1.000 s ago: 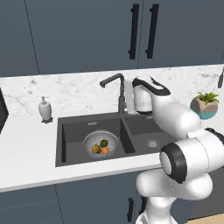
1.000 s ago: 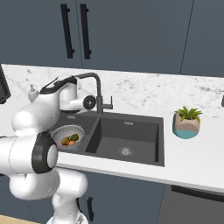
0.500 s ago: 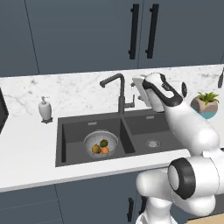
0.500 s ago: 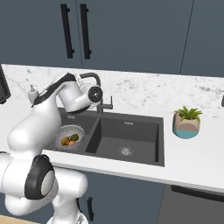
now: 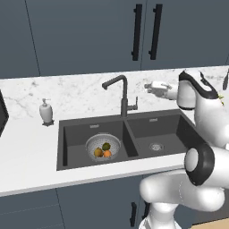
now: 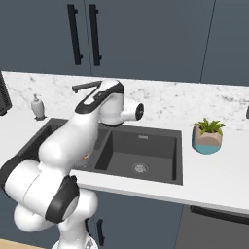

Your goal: Put the colander in the sink, put the tangerine, pear, mango in the colander, and turn on the sink faucet and pour water over the colander.

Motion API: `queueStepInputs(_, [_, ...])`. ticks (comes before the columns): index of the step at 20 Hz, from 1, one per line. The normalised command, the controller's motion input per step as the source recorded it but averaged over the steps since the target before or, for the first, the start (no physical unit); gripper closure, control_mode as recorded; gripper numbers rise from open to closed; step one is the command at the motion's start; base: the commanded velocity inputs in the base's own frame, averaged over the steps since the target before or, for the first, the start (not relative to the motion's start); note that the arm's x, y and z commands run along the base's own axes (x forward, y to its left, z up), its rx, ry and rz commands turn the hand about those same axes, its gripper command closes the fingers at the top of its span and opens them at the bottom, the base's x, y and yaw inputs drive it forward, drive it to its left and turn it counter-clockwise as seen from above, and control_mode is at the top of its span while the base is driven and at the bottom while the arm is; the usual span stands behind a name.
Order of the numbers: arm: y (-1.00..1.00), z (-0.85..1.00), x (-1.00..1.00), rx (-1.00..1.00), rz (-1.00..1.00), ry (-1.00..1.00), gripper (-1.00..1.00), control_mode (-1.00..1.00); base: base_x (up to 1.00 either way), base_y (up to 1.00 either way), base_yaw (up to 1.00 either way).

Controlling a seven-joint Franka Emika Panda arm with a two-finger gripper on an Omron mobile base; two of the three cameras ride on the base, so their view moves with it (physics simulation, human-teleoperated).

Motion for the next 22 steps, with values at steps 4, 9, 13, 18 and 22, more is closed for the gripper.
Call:
queueStepInputs(4, [-0.49,-0.3,-0.07,-0.4,0.49,-0.5,-1.0,-1.0,0.0,0.0,0.0])
queueStepInputs(9, [-0.43,-0.17,0.08,-0.26,-0.04,-0.12,-1.0,-1.0,0.0,0.0,0.0])
queueStepInputs(13, [-0.01,-0.49,-0.06,-0.01,-0.15,-0.33,-1.0,-1.0,0.0,0.0,0.0])
queueStepInputs(18, [0.08,-0.49,0.08,0.05,-0.31,-0.32,-1.0,-1.0,0.0,0.0,0.0])
queueStepInputs(22, [-0.05,-0.31,0.43,-0.01,-0.35,-0.17,-1.0,-1.0,0.0,0.0,0.0])
